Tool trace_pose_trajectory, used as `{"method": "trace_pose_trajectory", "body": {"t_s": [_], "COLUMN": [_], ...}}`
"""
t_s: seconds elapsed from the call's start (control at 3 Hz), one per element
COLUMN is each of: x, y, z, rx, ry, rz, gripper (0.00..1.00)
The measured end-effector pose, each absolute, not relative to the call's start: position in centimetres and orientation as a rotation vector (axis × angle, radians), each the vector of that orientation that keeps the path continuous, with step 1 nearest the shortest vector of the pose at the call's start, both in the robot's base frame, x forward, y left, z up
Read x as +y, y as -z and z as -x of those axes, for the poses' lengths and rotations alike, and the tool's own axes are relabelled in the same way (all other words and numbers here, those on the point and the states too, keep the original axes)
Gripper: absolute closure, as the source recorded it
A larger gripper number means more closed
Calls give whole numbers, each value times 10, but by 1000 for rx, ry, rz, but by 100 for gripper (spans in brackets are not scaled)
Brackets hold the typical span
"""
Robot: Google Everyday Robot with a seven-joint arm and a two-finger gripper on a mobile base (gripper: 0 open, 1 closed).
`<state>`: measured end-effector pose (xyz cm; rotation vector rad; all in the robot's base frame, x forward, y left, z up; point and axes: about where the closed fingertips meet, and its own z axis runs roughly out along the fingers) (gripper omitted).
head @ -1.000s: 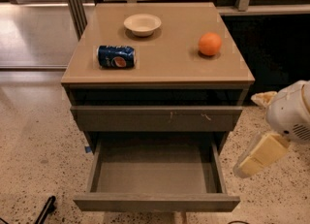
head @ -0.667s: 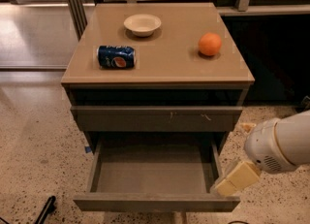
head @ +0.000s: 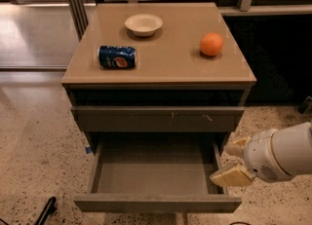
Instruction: Close middle drawer
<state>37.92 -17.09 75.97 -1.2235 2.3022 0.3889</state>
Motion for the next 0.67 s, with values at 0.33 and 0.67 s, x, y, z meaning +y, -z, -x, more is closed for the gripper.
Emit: {"method": "trace_pose_trajectory", "body": {"t_s": [0.33, 0.67], "x": [-171, -168], "y": [-760, -756], "z": [-379, -373], "rx": [2302, 2277], "ry": [-389, -373], "rz": [1223, 1216], "gripper": [65, 88]}}
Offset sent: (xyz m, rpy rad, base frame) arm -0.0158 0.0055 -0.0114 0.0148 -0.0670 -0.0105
